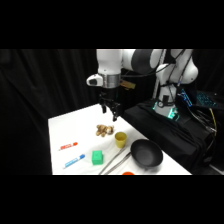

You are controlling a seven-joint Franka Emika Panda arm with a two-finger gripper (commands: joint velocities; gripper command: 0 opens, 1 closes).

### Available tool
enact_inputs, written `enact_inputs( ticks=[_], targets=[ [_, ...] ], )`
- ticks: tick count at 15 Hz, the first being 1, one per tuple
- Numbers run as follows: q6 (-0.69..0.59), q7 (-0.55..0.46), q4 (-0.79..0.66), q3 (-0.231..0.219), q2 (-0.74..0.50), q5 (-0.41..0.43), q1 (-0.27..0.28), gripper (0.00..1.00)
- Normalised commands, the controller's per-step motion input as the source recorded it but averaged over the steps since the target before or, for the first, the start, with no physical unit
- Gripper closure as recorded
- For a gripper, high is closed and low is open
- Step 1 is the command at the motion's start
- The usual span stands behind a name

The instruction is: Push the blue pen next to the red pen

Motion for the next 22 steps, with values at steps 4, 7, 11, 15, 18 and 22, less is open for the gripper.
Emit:
enact_inputs(
  ticks=[4, 7, 11, 15, 18, 22],
  targets=[
    [0.0, 0.03, 0.08, 0.019, 0.05, 0.023, -0.008, 0.0],
    [0.02, 0.06, 0.33, 0.03, 0.25, 0.01, 0.008, 0.0],
    [0.02, 0.05, 0.51, 0.034, 0.43, 0.002, 0.025, 0.0],
    [-0.02, 0.02, 0.62, 0.041, 0.51, 0.037, 0.042, 0.0],
    [-0.07, -0.03, 0.69, 0.047, 0.52, 0.064, 0.044, 0.0],
    [-0.12, -0.1, 0.7, 0.045, 0.51, 0.103, 0.022, 0.0]
  ],
)
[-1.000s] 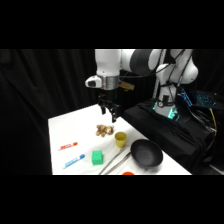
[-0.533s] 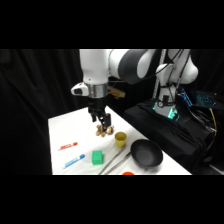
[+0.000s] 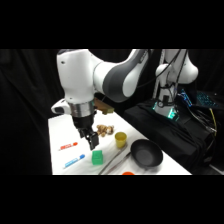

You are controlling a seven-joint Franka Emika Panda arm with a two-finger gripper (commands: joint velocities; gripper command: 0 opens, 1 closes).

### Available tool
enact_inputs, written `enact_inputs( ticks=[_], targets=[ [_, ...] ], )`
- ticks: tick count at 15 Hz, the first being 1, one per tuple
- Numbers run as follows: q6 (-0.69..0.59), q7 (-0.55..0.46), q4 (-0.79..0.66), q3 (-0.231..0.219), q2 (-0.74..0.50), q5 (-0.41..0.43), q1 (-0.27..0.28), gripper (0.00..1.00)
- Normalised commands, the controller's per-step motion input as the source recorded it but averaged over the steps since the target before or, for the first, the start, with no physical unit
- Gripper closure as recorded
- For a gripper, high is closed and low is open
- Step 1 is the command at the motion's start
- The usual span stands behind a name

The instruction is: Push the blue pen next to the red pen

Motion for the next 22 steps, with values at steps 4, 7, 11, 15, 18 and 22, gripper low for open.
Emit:
enact_inputs(
  ticks=[4, 7, 11, 15, 18, 22],
  targets=[
    [-0.11, -0.18, 0.59, 0.051, 0.43, 0.108, 0.008, 0.0],
    [-0.1, -0.22, 0.52, 0.05, 0.4, 0.12, -0.013, 0.0],
    [-0.11, -0.27, 0.48, 0.083, 0.38, 0.162, -0.074, 0.0],
    [-0.1, -0.26, 0.44, 0.114, 0.34, 0.158, -0.113, 0.0],
    [-0.11, -0.24, 0.41, 0.109, 0.31, 0.137, -0.109, 0.0],
    [-0.13, -0.24, 0.39, 0.105, 0.27, 0.134, -0.112, 0.0]
  ],
)
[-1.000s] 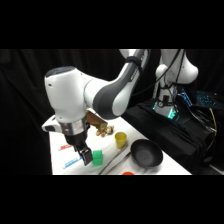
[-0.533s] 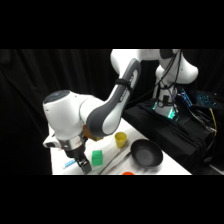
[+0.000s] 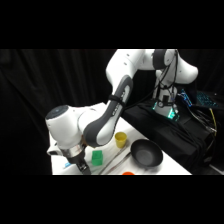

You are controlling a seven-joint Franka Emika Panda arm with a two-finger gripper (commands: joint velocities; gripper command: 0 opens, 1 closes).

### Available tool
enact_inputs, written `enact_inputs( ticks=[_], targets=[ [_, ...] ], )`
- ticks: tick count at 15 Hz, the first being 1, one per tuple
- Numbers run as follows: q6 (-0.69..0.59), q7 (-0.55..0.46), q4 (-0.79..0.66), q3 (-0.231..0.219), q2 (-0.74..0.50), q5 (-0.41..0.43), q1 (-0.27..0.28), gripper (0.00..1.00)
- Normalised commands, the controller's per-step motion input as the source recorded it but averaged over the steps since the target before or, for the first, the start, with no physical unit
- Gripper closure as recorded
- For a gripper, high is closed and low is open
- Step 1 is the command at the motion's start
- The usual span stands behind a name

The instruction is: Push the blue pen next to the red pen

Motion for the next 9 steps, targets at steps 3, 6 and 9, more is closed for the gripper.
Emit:
enact_inputs(
  ticks=[3, 6, 9],
  targets=[
    [-0.13, -0.24, 0.33, 0.068, 0.17, 0.116, -0.136, 0.0],
    [-0.16, -0.27, 0.33, 0.052, 0.11, 0.135, -0.187, 0.0],
    [-0.17, -0.28, 0.34, 0.038, 0.13, 0.153, -0.192, 0.0]
  ],
)
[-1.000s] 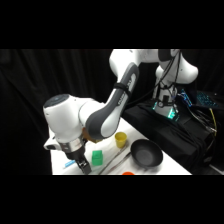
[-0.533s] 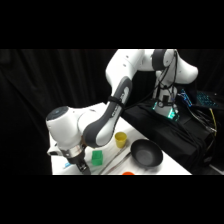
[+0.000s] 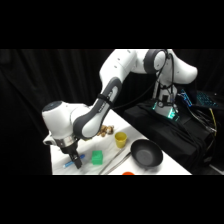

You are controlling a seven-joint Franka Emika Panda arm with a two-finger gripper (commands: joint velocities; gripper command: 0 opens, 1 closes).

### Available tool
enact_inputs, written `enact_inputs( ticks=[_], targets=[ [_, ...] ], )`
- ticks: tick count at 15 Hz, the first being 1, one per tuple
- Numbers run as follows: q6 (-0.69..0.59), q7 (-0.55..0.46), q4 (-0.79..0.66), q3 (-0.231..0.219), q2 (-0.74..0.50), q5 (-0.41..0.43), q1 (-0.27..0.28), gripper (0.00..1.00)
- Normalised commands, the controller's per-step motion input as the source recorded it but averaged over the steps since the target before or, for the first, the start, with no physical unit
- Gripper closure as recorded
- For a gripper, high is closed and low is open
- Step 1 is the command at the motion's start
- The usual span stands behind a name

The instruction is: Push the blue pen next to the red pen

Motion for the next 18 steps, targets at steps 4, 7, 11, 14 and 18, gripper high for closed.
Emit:
enact_inputs(
  ticks=[4, 7, 11, 14, 18],
  targets=[
    [-0.19, -0.26, 0.34, 0.04, 0.15, 0.169, -0.141, 0.0],
    [-0.14, -0.15, 0.06, 0.026, -0.07, 0.136, -0.017, 0.0],
    [-0.14, -0.06, -0.17, 0.018, -0.28, 0.101, 0.087, 0.0],
    [-0.18, -0.02, -0.25, 0.011, -0.32, 0.089, 0.092, 0.0],
    [-0.1, 0.0, -0.33, 0.015, -0.34, 0.078, 0.093, 0.0]
  ],
)
